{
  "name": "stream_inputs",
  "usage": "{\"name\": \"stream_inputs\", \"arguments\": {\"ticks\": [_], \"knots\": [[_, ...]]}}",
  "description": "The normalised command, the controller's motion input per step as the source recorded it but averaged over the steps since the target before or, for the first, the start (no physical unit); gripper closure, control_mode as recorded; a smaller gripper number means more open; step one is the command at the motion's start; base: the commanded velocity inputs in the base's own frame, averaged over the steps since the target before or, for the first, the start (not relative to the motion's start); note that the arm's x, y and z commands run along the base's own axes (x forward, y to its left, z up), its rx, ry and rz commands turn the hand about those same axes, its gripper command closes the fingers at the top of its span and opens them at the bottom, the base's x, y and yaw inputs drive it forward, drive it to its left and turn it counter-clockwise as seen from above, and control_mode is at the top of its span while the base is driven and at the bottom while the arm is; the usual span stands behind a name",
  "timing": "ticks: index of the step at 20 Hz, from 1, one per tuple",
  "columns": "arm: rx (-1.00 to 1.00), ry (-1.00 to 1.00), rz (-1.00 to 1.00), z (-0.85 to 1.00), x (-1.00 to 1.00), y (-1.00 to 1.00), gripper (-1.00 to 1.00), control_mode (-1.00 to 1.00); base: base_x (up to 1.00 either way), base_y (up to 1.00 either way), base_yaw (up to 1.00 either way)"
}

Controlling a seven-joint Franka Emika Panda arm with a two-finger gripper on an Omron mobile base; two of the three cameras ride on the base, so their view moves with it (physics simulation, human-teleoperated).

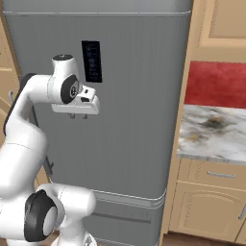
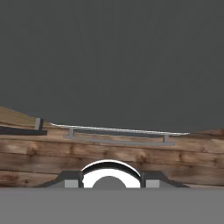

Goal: Retrieve the apple and pear from the fridge and place them into the bowl on the dining table.

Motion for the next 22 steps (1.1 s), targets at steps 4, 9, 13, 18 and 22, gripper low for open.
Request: {"name": "stream_inputs", "arguments": {"ticks": [4,9,13,18,22], "knots": [[0.00,-0.03,0.00,0.00,-0.08,0.00,-1.00,-1.00,0.00,0.00,0.00],[0.00,-0.14,-0.03,-0.02,-0.72,-0.03,-1.00,-1.00,0.00,0.00,0.00],[0.00,-0.16,-0.06,-0.16,-0.91,-0.13,-1.00,-1.00,0.00,0.00,0.00],[0.00,-0.12,-0.06,-0.22,-0.74,-0.12,-1.00,-1.00,0.00,0.00,0.00],[0.00,-0.10,-0.02,-0.18,-0.51,-0.04,-1.00,-1.00,0.00,0.00,0.00]]}}
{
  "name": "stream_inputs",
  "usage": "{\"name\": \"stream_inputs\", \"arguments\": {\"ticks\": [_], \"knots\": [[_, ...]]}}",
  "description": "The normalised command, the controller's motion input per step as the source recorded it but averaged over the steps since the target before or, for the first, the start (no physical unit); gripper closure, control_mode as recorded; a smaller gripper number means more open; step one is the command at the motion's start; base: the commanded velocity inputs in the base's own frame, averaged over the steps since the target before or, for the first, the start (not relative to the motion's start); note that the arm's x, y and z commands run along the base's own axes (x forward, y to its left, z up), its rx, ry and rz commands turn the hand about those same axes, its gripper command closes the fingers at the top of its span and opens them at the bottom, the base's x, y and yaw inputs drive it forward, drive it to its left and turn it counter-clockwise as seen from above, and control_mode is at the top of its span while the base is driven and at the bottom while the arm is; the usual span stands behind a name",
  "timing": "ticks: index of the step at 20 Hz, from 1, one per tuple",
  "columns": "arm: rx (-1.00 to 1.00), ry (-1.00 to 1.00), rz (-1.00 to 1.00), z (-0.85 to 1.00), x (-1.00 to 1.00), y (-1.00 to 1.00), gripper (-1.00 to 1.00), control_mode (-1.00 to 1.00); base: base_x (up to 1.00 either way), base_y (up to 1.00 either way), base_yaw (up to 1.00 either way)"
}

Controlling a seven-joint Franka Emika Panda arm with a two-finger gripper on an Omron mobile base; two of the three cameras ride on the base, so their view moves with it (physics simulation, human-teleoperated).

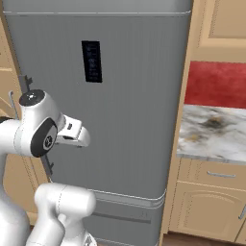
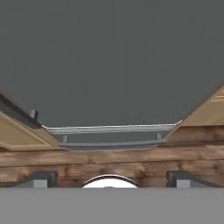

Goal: Retrieve the apple and pear from the fridge and place them into the bowl on the dining table.

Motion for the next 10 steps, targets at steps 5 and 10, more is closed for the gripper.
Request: {"name": "stream_inputs", "arguments": {"ticks": [5,10], "knots": [[0.00,-0.06,0.00,-0.10,-0.29,0.00,-1.00,-1.00,0.00,0.00,0.00],[0.00,-0.06,0.00,-0.01,-0.10,0.00,-1.00,-1.00,0.00,0.00,0.00]]}}
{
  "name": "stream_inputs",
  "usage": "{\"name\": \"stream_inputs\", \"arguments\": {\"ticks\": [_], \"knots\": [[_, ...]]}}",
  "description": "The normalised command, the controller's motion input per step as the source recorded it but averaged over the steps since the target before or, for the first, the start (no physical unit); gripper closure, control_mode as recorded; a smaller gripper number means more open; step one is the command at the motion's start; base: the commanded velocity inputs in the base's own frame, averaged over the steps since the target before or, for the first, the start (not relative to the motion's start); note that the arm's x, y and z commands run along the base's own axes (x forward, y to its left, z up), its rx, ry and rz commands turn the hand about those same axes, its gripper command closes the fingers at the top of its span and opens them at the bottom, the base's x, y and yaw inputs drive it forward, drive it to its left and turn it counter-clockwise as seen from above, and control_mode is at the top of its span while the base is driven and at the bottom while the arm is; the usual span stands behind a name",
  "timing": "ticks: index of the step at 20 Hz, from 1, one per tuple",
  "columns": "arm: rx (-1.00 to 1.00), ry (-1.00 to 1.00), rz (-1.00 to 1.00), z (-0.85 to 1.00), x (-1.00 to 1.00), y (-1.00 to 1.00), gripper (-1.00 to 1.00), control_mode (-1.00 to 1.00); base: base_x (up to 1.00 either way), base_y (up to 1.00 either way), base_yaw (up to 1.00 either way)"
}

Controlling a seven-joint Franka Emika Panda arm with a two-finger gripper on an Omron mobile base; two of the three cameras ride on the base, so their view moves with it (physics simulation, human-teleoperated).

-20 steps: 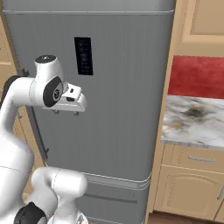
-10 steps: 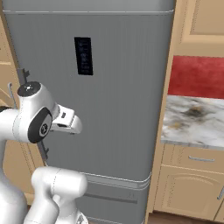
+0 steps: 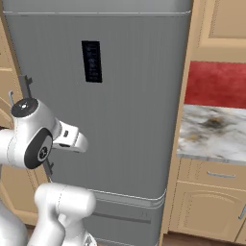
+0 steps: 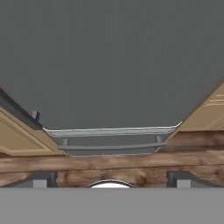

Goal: Retrieve the apple and pear from the fridge and place them into the bowl on the dining table.

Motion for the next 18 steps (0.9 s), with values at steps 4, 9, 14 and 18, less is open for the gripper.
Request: {"name": "stream_inputs", "arguments": {"ticks": [4,9,14,18], "knots": [[0.00,-0.01,0.00,-0.01,0.00,0.00,-1.00,-1.00,0.00,0.00,0.00],[0.00,0.00,0.00,-0.01,0.00,0.00,-1.00,1.00,0.00,0.00,0.00],[0.00,0.00,0.00,0.00,0.00,0.00,-1.00,1.00,-0.25,0.00,0.00],[0.00,0.00,0.00,0.00,0.00,0.00,-1.00,1.00,-0.71,0.03,0.00]]}}
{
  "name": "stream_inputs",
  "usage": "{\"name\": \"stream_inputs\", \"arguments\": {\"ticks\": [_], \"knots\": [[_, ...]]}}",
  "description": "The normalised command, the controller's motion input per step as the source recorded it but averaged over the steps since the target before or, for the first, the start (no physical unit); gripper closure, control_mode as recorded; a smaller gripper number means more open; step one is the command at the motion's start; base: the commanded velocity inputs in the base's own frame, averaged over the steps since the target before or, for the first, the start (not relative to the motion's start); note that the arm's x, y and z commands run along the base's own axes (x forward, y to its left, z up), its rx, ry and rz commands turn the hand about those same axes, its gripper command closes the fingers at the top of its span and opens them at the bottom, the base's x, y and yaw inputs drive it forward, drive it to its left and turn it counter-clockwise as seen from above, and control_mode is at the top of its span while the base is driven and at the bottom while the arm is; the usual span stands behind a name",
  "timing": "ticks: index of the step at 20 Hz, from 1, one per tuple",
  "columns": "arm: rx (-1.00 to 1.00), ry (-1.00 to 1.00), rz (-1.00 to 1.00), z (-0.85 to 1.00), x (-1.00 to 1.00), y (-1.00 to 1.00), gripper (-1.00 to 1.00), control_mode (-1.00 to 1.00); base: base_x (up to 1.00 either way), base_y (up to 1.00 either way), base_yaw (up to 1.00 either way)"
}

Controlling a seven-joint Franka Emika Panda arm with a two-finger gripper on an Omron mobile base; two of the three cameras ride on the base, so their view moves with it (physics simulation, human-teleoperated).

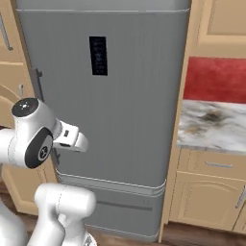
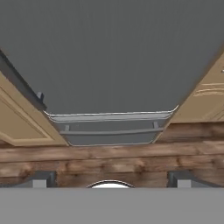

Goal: Retrieve the apple and pear from the fridge and place them into the bowl on the dining table.

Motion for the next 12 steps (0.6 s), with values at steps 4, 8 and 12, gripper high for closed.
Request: {"name": "stream_inputs", "arguments": {"ticks": [4,8,12], "knots": [[0.00,0.00,0.00,0.00,0.00,0.00,-1.00,1.00,-0.64,0.13,0.00],[0.00,0.00,0.00,0.00,0.00,0.00,-1.00,1.00,-0.31,0.24,0.00],[0.00,0.00,0.00,0.00,0.00,0.00,-1.00,1.00,-0.15,0.41,0.00]]}}
